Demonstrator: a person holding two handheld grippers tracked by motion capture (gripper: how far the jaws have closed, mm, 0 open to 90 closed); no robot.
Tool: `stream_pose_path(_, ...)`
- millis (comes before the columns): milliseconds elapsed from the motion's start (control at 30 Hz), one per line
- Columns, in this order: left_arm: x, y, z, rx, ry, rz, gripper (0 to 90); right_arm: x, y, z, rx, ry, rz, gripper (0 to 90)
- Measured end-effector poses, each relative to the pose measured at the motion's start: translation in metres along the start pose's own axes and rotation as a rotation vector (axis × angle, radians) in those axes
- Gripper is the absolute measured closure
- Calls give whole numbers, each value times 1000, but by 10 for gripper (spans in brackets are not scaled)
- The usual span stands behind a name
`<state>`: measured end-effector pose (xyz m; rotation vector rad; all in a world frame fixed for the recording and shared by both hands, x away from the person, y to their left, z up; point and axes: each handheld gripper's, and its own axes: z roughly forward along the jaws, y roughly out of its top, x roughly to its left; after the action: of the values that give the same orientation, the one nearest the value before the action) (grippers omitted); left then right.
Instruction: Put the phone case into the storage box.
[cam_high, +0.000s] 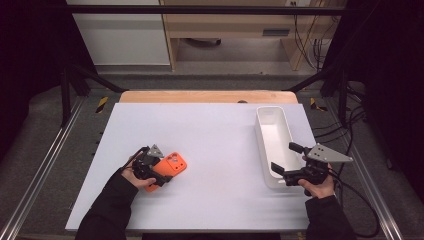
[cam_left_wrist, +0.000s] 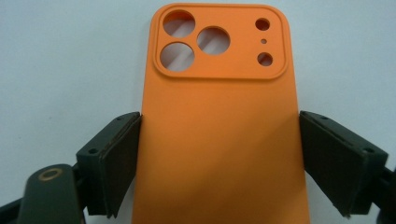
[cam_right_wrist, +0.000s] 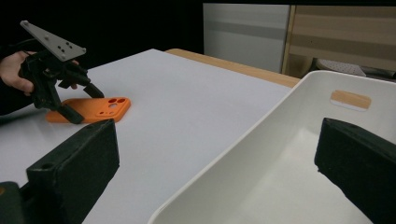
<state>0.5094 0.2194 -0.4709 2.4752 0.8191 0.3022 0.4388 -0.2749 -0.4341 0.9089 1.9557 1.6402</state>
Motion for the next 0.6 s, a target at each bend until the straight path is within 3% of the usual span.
stream_pose_path(600,0,1,-5,-22,14,-15,158,0,0,-1,-3,1,1,3)
